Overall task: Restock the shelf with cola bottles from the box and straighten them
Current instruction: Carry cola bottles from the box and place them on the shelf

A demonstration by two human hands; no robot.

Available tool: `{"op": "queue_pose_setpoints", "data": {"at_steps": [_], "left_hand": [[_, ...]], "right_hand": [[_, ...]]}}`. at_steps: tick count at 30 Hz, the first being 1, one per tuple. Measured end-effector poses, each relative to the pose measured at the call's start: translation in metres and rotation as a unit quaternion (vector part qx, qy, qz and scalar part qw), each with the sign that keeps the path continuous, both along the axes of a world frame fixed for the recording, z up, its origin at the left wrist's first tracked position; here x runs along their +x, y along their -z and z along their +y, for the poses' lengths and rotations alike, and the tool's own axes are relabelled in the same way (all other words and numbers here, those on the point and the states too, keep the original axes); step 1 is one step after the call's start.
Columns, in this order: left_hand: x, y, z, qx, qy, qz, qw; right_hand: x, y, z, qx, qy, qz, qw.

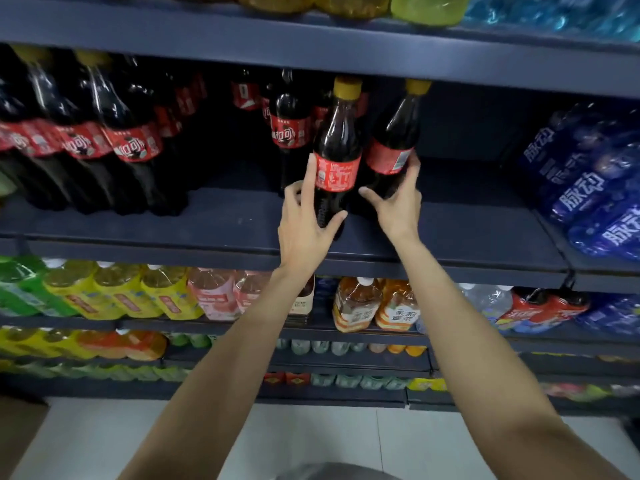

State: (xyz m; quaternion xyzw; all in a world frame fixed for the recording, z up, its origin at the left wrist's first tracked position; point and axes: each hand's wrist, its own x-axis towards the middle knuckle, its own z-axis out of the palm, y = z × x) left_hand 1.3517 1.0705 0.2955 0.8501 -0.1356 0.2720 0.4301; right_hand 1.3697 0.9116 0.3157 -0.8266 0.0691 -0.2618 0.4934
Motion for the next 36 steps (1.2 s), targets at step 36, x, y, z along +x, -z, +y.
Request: {"op": "queue_pose_setpoints", "data": {"at_steps": [36], "left_hand": [[-0.209,0.0,-0.149,-0.227,0.318,0.141,0.91]], "right_hand": [[-0.32,0.045,-0.15,-0.121,0.199,-0.131,0.964]]}}
